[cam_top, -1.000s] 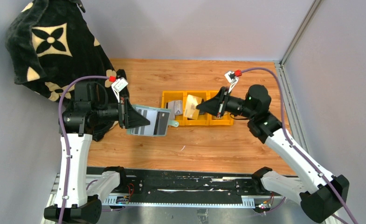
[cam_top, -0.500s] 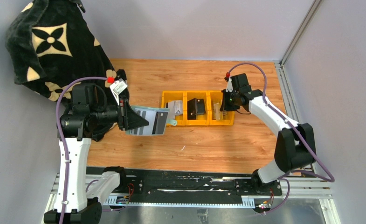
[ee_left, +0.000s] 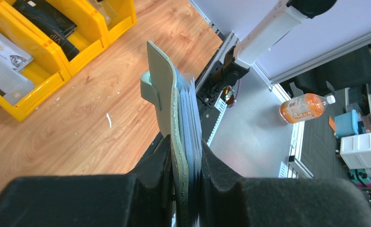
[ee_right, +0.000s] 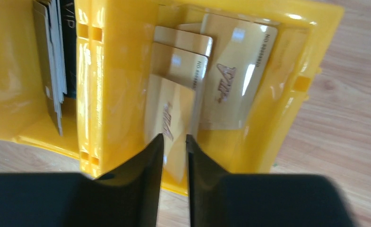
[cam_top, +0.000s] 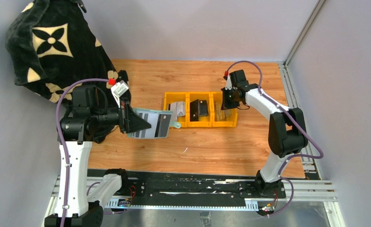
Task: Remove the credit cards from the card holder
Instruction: Place the credit card in the storage box, then remove the credit card from the card holder.
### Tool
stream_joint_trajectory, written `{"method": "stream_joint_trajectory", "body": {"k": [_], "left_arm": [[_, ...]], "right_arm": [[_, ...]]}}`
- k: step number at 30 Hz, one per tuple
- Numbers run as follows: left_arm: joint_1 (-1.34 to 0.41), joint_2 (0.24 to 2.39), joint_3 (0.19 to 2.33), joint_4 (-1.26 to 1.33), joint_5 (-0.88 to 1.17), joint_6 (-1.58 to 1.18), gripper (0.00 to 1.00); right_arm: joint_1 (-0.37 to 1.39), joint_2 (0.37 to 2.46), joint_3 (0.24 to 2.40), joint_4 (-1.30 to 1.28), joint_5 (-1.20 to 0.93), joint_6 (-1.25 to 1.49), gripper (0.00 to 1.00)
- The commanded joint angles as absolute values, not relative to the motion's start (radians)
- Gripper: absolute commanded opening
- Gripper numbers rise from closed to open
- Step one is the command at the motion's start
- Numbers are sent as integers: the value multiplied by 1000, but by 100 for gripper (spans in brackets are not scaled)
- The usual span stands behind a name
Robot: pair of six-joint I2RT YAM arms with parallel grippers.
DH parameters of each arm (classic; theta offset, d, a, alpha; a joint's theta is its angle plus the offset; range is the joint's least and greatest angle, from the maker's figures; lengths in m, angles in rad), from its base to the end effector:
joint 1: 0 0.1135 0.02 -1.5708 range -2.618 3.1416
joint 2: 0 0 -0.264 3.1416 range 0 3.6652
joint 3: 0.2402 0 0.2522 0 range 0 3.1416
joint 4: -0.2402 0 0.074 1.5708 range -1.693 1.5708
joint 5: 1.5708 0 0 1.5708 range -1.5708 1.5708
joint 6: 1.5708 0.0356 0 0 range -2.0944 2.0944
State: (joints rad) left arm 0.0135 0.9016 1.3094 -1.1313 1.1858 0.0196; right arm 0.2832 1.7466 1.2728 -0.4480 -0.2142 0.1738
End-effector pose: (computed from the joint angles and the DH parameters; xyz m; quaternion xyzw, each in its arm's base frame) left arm 0.1232 -0.0313 0.4149 0.2320 0.7553 -0.5037 0.3493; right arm 0.3601 0.1127 0.2284 -0.0855 0.9391 0.1705 0.2858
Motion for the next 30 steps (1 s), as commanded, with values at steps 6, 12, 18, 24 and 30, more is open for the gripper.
{"method": "stream_joint_trajectory", "body": {"k": [6,12,18,24,30], "left_arm": [[14,887,1374,-1127,1267,37,8],[13,919,1428,-1130,1266,43,7],[14,945,1492,-1129,1241,60,6],[14,944,1530,-1130,1240,60,6],[13,937,1565,-1130,1237,61,6]], "right_arm": [[331,1470,1288,-374,-247,305,75],[468,1211,1031,269,-684,700,77],[790,1141,927,608,-680,806,78],[910,1175,817,935,-617,898,79],[972,1235,829,874,-550,876,80]]}}
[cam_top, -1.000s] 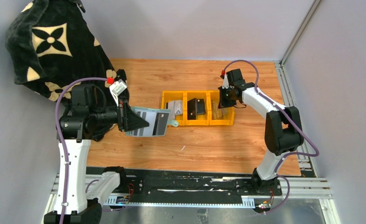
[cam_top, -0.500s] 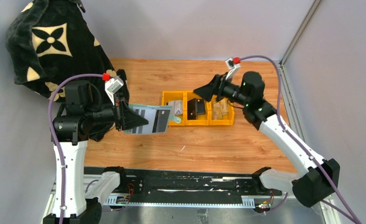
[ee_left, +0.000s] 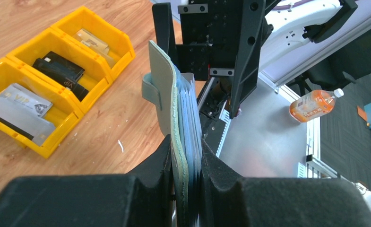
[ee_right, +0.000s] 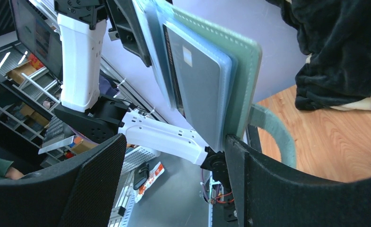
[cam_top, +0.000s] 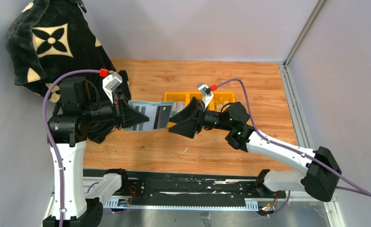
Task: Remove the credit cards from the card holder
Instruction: Remove the credit card from the card holder.
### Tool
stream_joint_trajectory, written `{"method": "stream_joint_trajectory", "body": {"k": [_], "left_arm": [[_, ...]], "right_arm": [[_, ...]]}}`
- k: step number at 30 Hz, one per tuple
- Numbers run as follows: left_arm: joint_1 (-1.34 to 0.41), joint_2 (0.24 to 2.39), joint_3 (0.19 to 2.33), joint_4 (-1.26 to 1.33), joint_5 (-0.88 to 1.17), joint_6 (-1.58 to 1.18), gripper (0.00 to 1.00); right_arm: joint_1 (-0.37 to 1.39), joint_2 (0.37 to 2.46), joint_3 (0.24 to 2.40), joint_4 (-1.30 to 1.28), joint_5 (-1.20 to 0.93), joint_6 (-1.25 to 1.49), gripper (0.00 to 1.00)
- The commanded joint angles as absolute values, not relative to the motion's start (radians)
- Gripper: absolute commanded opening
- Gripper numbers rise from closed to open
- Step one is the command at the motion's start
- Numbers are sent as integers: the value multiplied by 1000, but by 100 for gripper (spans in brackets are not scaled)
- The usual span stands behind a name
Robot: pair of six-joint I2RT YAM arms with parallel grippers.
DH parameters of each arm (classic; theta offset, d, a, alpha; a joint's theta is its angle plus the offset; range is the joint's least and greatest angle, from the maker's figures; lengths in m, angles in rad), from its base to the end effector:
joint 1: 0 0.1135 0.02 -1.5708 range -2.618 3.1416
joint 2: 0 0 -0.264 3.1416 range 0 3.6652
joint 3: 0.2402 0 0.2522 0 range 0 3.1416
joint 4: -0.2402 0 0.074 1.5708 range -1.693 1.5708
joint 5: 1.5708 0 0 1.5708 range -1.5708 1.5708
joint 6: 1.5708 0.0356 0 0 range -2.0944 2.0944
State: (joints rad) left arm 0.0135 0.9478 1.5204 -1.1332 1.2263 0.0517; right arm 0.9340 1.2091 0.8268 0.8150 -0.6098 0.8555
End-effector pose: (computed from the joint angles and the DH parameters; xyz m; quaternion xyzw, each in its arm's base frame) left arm 0.1126 -0.0320 0.4653 0.2921 0.7103 -0.4904 0.4120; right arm 0.1441 0.2291 0.3680 -0.2729 0.5037 0.7280 0.3766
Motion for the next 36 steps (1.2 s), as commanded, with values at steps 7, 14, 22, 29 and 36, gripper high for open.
{"method": "stream_joint_trajectory", "body": {"k": [7,14,22,29,36], "left_arm": [[13,939,1597,-1119,1226,56,6],[13,942,1598,-1118,1229,46,6],[13,920,1562,-1118,1218,45,10],[13,868,1475,-1112,1040,102,97],[13,825,1393,-1108,983,209,100]], "right_arm": [[1006,1261,788,872,-418,935,80],[1008,1341,810,1110,-436,1045,80],[1006,1458,814,1411,-442,1202,21],[946,1327,821,1067,-588,1040,0],[951,1285,1274,-261,-628,299,0]]}}
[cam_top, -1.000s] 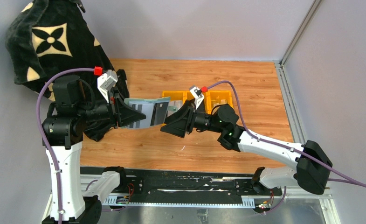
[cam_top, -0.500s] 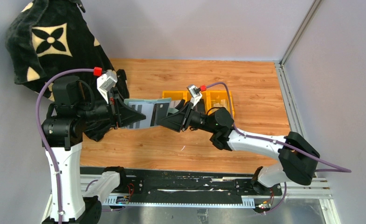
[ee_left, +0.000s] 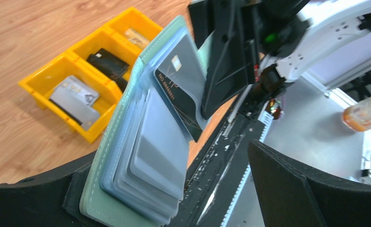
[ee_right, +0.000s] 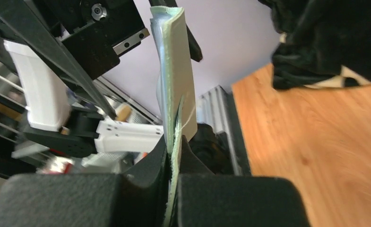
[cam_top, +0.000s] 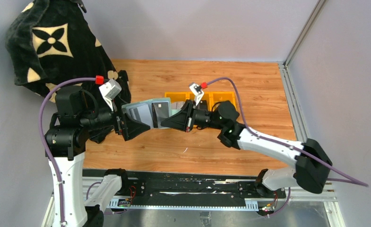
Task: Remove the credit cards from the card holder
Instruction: Remove the credit card from the card holder.
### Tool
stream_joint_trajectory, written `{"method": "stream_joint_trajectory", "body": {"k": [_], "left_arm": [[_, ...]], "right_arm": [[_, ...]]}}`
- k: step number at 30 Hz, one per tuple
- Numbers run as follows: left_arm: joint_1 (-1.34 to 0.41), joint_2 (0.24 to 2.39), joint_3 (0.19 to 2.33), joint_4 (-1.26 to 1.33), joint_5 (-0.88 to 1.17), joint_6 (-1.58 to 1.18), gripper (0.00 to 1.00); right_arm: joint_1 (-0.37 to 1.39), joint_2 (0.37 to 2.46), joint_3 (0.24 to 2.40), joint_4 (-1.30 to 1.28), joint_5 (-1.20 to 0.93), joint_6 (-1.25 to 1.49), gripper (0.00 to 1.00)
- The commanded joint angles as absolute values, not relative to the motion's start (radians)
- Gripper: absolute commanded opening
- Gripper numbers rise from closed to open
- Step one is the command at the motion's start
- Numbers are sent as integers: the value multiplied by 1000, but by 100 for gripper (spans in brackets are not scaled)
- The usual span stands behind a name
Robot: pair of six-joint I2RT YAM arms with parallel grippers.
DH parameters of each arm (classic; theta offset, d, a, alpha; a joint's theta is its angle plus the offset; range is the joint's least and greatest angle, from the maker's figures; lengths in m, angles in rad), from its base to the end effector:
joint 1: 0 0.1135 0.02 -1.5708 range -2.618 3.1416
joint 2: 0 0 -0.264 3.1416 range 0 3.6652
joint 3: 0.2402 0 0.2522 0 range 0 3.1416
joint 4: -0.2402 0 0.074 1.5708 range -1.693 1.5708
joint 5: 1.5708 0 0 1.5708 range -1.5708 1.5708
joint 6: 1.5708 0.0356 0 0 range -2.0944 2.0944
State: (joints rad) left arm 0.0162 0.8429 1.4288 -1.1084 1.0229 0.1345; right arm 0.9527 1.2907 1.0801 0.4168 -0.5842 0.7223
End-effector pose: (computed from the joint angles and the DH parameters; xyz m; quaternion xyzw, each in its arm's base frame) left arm 0.0960 -0.0288 0.4499 0.2892 0.7392 -0.3897 0.4671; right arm 0.1582 0.2564 0.3959 -0.2914 0.5742 0.6738 0.3626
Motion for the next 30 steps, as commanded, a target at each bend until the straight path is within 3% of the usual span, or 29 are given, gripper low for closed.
{"method": "stream_joint_trajectory", "body": {"k": [1,7,20,30], "left_arm": [[14,818,1381,-1108,985,226,100],[13,770,1309,-1109,1048,295,100],[13,755,1232,-1111,1152,322,98],[11,804,1180,-1111,1239,256,80]], "right_arm": [[952,1305,1326,-354,-629,250,0],[958,1424,1572,-721,-626,25,0],[1047,1647,1966,-1044,-642,-202,0],[1108,1745,2099,-1088,-663,-238,0]]}}
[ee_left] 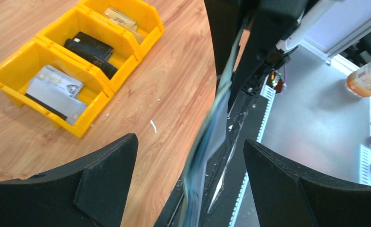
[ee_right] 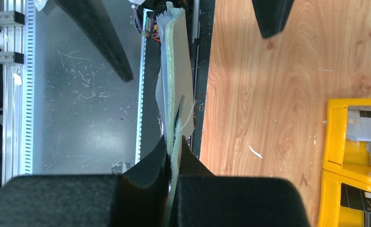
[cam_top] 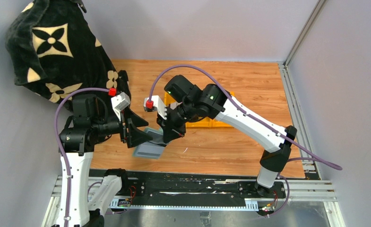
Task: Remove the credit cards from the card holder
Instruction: Remove the credit card from the card holder.
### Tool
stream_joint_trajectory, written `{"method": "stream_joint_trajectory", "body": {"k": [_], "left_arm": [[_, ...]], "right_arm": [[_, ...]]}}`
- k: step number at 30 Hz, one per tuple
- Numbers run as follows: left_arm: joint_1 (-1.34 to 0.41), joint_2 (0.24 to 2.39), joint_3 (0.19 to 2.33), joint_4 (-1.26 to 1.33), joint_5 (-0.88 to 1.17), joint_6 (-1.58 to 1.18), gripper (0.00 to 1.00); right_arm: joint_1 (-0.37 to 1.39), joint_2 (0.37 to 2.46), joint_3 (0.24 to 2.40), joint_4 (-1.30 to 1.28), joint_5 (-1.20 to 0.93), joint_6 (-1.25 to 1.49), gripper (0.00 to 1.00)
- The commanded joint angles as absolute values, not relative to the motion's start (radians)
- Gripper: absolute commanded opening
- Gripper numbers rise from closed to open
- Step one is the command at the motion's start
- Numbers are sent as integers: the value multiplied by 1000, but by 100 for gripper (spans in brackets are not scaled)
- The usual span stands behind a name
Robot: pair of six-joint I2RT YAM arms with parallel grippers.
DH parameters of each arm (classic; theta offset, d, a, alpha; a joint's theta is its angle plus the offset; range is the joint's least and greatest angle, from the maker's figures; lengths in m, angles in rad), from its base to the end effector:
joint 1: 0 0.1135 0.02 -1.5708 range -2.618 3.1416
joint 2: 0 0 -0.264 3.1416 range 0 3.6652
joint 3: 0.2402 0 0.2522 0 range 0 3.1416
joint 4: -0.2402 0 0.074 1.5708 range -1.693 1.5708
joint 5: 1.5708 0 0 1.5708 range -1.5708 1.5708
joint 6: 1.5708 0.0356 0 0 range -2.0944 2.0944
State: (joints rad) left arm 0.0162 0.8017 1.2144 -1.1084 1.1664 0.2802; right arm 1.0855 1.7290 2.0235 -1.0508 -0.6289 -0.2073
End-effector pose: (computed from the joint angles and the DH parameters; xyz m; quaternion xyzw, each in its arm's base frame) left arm 0.1048 -0.0310 0.4000 0.3308 0.7188 -0.4411 0.4235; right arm 0.1463 0.3223 0.4322 -0.6237 0.6232 0.4172 0.2202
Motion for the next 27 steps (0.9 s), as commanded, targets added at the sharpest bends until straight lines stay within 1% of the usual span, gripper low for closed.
{"method": "stream_joint_trajectory", "body": {"k": [1,3,6,10,11,12,13,14,15,17,18,19,21,22,23,25,27], "left_arm": [[11,804,1168,-1111,1244,251,77],[11,806,1143,-1112,1256,235,68],[11,816,1133,-1111,1284,210,44],[11,832,1145,-1113,1308,200,18],[11,840,1150,-1114,1317,196,13],[11,848,1156,-1114,1329,192,8],[11,856,1165,-1115,1338,187,4],[11,863,1178,-1115,1349,183,2],[11,870,1191,-1116,1353,179,0],[11,885,1220,-1117,1352,176,0],[11,895,1235,-1118,1351,172,0],[11,898,1250,-1119,1353,170,0],[11,904,1279,-1119,1353,169,0],[12,905,1291,-1120,1346,165,0],[13,906,1303,-1120,1339,162,0],[14,907,1321,-1120,1324,154,0],[13,910,1327,-1120,1323,146,0]], "right_arm": [[1111,1751,2110,-1088,-670,-240,0],[1116,1757,2131,-1086,-685,-243,0],[1117,1759,2146,-1078,-705,-244,0],[1118,1759,2136,-1058,-718,-243,0],[1118,1757,2130,-1048,-719,-240,5],[1118,1747,2103,-1023,-725,-234,15],[1115,1725,2076,-983,-732,-224,27],[1108,1695,2004,-912,-738,-183,37],[1092,1650,1914,-807,-750,-126,44],[1040,1533,1685,-491,-806,56,51],[1002,1435,1487,-182,-835,229,56],[980,1363,1387,1,-828,319,58],[957,1251,1084,545,-716,573,68],[955,1222,981,759,-655,659,72],[952,1209,909,898,-607,728,74],[949,1232,845,1098,-576,835,75],[948,1265,848,1143,-582,882,75]]}}
